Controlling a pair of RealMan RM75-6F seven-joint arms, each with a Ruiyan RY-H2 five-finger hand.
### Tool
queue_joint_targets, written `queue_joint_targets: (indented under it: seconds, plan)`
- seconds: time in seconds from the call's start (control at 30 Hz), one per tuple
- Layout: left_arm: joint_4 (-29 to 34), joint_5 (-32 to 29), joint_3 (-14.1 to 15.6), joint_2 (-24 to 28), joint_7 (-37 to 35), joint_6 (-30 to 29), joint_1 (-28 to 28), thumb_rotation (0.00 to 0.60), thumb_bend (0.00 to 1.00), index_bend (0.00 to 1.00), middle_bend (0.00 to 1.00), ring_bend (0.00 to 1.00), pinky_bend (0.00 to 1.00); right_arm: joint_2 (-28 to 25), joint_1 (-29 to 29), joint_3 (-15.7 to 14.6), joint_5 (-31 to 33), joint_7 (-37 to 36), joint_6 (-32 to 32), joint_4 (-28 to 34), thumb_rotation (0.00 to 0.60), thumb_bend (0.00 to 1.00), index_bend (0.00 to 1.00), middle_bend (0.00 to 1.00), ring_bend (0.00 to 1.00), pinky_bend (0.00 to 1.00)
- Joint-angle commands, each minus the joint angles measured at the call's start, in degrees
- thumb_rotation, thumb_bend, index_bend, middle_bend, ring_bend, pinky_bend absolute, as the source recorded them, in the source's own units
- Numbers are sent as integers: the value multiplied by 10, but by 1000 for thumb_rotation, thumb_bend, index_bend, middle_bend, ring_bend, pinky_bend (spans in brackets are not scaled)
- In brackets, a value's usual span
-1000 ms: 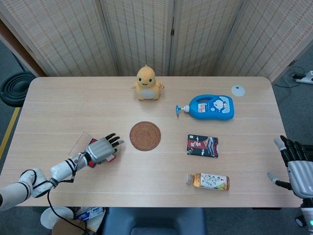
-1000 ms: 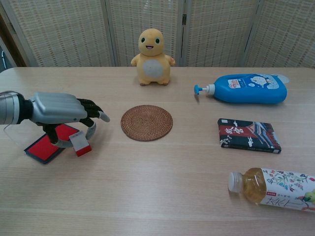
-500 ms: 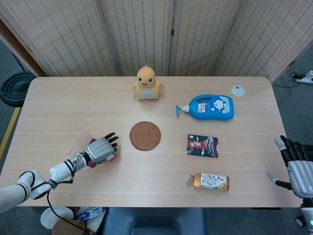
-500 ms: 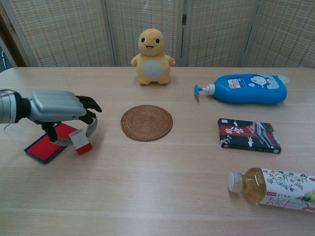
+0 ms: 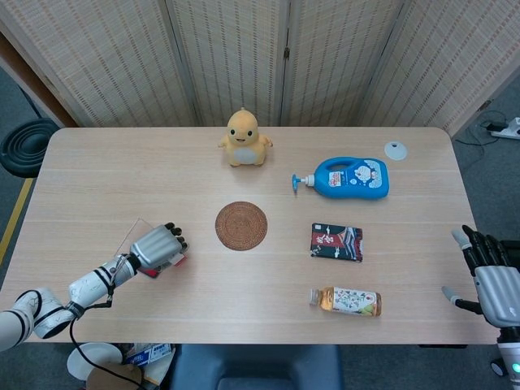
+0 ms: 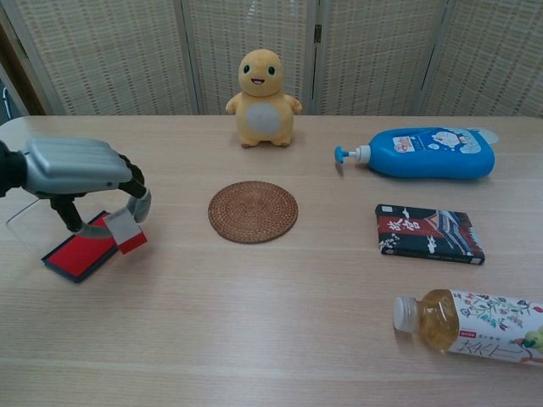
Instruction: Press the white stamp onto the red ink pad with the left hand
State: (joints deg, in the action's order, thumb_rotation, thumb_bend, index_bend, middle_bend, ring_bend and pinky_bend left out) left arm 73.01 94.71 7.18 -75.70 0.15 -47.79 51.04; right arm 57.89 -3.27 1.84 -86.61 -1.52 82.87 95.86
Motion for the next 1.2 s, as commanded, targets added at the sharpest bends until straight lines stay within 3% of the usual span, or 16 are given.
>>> queue_joint_targets:
  seconds: [0.03,0.3,0.77,1.2]
  plan:
    - [21,-11,-5,21,17,6,-2,600,327,701,457,270,273,1,0,0,1,1,0,0,600,186,0,0,0,0]
    - [-1,-20,1,24,-1,37,-2,600,328,704,459,271,289,5,-1,4,10,13,-1,1,600,186,0,0,0,0]
    - [-85,14,19,-4,-87,22,-8,600,328,710,472,272,291,13,-10,8,27,26,-20,-2,600,186,0,0,0,0]
    - [-117,26,28,-27,-103,18,-11,600,327,712,473,272,291,11,-7,7,23,22,-13,-2,600,186,0,0,0,0]
